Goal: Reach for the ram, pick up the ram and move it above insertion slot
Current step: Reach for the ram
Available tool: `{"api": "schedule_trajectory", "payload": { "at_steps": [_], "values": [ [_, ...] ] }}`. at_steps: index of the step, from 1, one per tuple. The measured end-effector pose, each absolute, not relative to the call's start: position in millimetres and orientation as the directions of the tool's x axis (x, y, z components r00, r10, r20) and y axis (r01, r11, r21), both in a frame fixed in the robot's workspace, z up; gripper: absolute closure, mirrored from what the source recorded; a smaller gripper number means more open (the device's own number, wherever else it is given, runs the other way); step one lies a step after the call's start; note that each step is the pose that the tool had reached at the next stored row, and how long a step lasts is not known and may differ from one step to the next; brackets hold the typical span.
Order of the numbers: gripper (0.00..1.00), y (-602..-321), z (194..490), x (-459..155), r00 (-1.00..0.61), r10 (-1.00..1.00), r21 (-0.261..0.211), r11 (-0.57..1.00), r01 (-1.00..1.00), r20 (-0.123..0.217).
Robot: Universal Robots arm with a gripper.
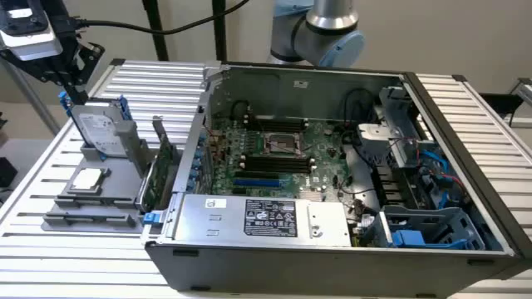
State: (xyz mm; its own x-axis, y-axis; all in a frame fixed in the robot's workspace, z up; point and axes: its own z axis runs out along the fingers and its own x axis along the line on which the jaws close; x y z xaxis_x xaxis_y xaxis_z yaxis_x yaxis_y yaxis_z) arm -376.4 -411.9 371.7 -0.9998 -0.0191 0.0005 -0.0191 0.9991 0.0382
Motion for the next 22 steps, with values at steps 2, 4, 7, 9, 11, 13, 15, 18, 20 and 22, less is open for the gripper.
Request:
{"api": "schedule_trajectory", "payload": {
  "at_steps": [2,4,7,9,11,13,15,18,20,22],
  "values": [
    [0.89,-411.9,371.7,-376.3,-1.0,-0.019,0.038,0.999,-0.019,0.0],
    [0.89,-411.9,371.7,-376.3,-1.0,-0.019,0.038,0.999,-0.019,0.001],
    [0.89,-411.9,371.7,-376.3,-1.0,-0.019,0.038,0.999,-0.019,0.0],
    [0.89,-411.9,371.8,-376.4,-1.0,-0.019,0.038,0.999,-0.019,0.001],
    [0.89,-411.9,371.7,-376.3,-1.0,-0.019,0.038,0.999,-0.019,0.0],
    [0.89,-412.0,371.8,-376.4,-1.0,-0.019,0.038,0.999,-0.019,0.001],
    [0.89,-414.1,371.7,-376.4,-1.0,-0.019,0.038,0.999,-0.019,0.001],
    [0.89,-426.1,370.8,-376.6,-1.0,-0.019,0.038,0.999,-0.019,0.0],
    [0.89,-435.3,369.9,-377.0,-1.0,-0.019,0.038,0.999,-0.019,0.001],
    [0.89,-444.3,368.8,-377.3,-1.0,-0.019,0.038,0.999,-0.019,0.001]
  ]
}}
